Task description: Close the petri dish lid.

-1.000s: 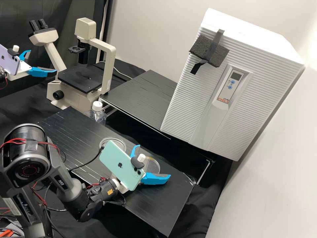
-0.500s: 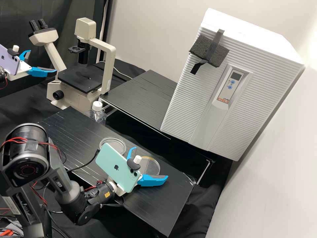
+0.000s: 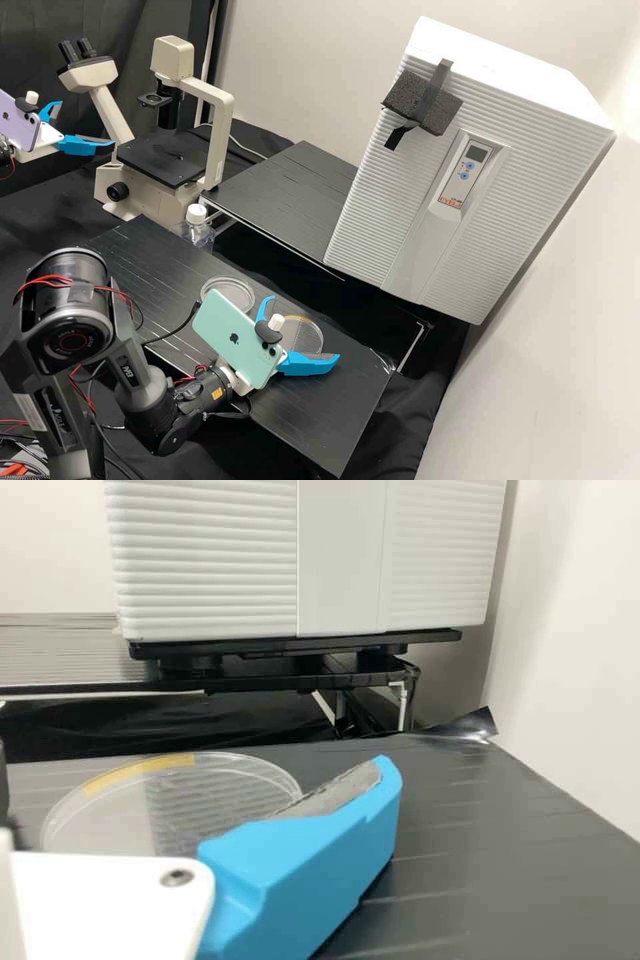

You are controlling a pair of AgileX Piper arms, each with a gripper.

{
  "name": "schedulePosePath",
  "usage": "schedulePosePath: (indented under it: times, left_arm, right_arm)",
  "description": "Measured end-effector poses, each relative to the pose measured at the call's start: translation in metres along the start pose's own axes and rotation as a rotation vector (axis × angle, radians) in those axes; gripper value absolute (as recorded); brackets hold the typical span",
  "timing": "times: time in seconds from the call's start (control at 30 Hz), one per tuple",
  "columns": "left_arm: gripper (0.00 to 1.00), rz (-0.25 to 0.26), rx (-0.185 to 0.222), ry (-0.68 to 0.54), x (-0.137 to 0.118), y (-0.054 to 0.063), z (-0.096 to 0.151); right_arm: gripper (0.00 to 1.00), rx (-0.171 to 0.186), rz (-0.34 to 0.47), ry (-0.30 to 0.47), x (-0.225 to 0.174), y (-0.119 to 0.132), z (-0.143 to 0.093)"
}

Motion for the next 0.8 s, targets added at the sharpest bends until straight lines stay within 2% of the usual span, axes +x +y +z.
schedulePosePath:
  times: [0.2,0.4,0.8]
  left_arm:
    - [1.0,0.0,0.0,0.0,0.0,0.0,0.0]
    - [1.0,0.0,0.0,0.0,0.0,0.0,0.0]
    - [1.0,0.0,0.0,0.0,0.0,0.0,0.0]
  right_arm:
    - [0.0,-0.003,-0.001,0.013,0.0004,0.0004,0.0002]
    - [0.0,-0.06,-0.003,0.015,0.004,0.0039,0.0025]
    - [0.0,-0.095,-0.012,0.029,0.0059,0.0042,0.0029]
